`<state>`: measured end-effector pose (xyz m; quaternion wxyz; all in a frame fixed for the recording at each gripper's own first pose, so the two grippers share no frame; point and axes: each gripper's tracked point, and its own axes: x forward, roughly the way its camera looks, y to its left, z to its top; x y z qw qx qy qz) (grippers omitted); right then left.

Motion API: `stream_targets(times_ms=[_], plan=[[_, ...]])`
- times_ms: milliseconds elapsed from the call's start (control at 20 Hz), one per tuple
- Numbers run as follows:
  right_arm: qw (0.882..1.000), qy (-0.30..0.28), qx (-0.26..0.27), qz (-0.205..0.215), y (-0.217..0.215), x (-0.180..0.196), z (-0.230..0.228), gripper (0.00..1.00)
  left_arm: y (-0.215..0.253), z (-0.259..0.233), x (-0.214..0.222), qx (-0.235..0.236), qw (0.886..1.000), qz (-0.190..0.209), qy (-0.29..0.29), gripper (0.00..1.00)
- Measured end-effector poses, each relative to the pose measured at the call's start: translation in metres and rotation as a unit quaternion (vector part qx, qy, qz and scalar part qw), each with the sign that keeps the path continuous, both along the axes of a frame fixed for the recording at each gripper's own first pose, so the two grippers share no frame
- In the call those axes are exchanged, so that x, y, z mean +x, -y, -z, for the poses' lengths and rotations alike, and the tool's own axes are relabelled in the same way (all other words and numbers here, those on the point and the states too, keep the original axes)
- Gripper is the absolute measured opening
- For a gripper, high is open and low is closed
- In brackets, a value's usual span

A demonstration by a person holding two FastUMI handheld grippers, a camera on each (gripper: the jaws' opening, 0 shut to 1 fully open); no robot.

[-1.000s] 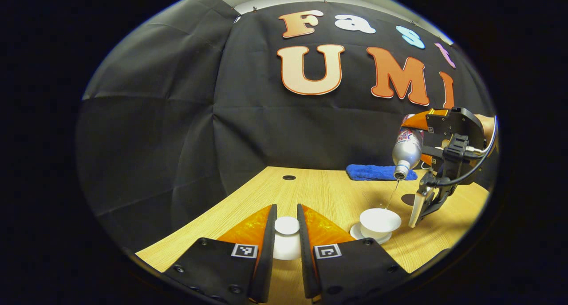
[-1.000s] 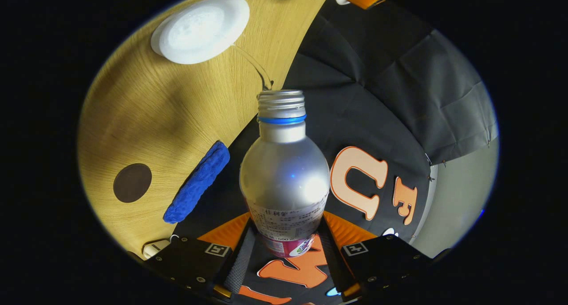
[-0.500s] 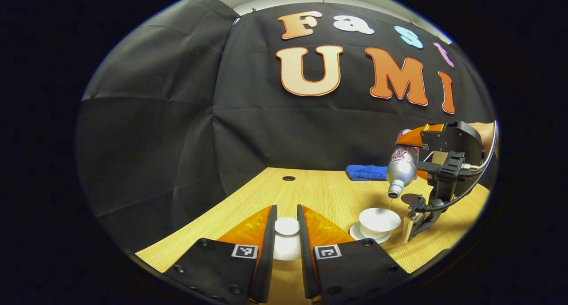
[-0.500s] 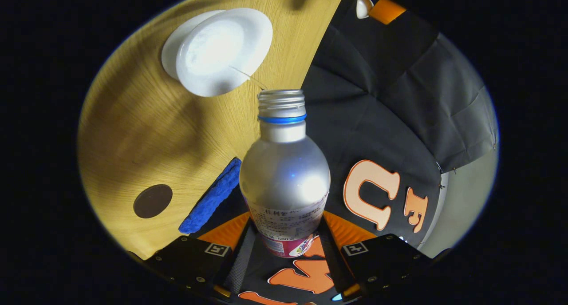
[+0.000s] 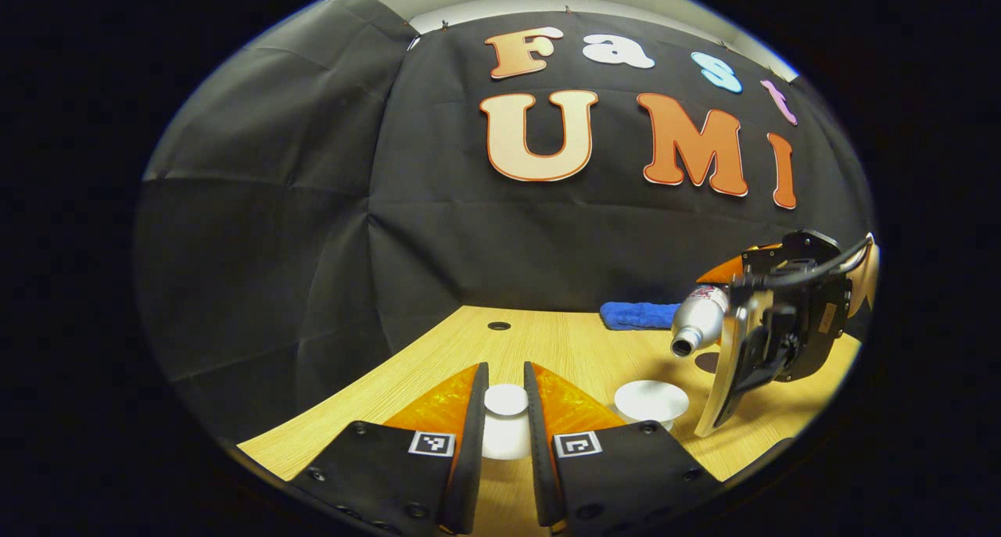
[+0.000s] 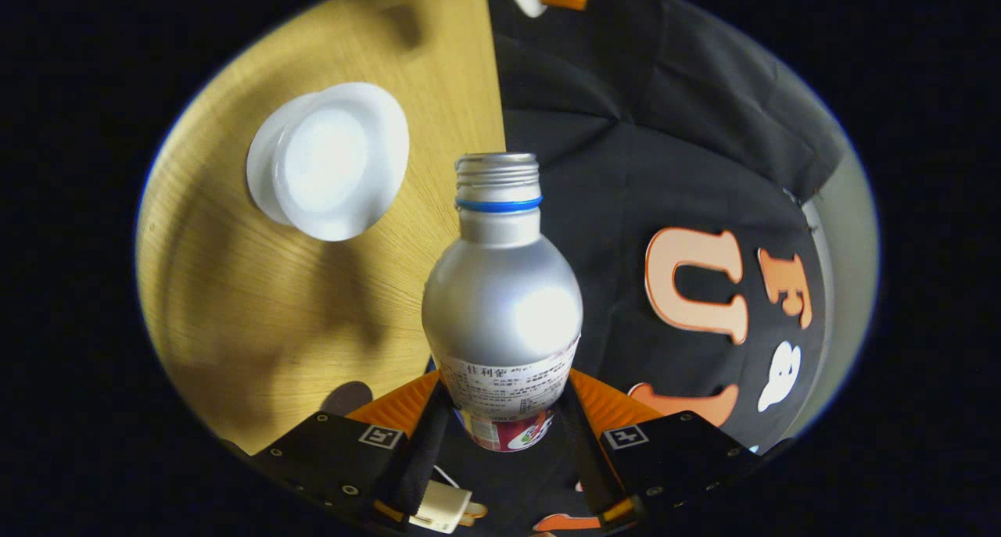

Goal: Open the teacup lid with one hand, grasp the water bottle and pour water into the teacup with the other hand; after pouring, place the water bottle on the coaster and then close the teacup lid.

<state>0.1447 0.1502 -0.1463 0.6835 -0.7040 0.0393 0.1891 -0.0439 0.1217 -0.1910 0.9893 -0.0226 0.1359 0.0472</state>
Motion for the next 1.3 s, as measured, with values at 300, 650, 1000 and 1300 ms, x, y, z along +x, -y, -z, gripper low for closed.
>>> stream_targets(times_ms=[300,650,1000,1300], plan=[[0.974,-0.087,0.200,0.070,0.027,-0.015,-0.004,0.78,0.029,-0.018,0.013,0.004,1.000,0.025,0.009,0.32],[0.895,-0.165,0.394,0.128,0.054,-0.044,-0.009,0.78,0.069,-0.029,0.031,0.004,0.998,0.058,0.016,0.32],[0.823,-0.198,0.501,0.182,0.059,-0.037,0.003,0.78,0.108,-0.028,0.044,0.008,0.996,0.086,0.010,0.32],[0.789,-0.198,0.543,0.210,0.061,-0.033,0.006,0.78,0.136,-0.015,0.053,-0.001,0.995,0.103,-0.003,0.32]])
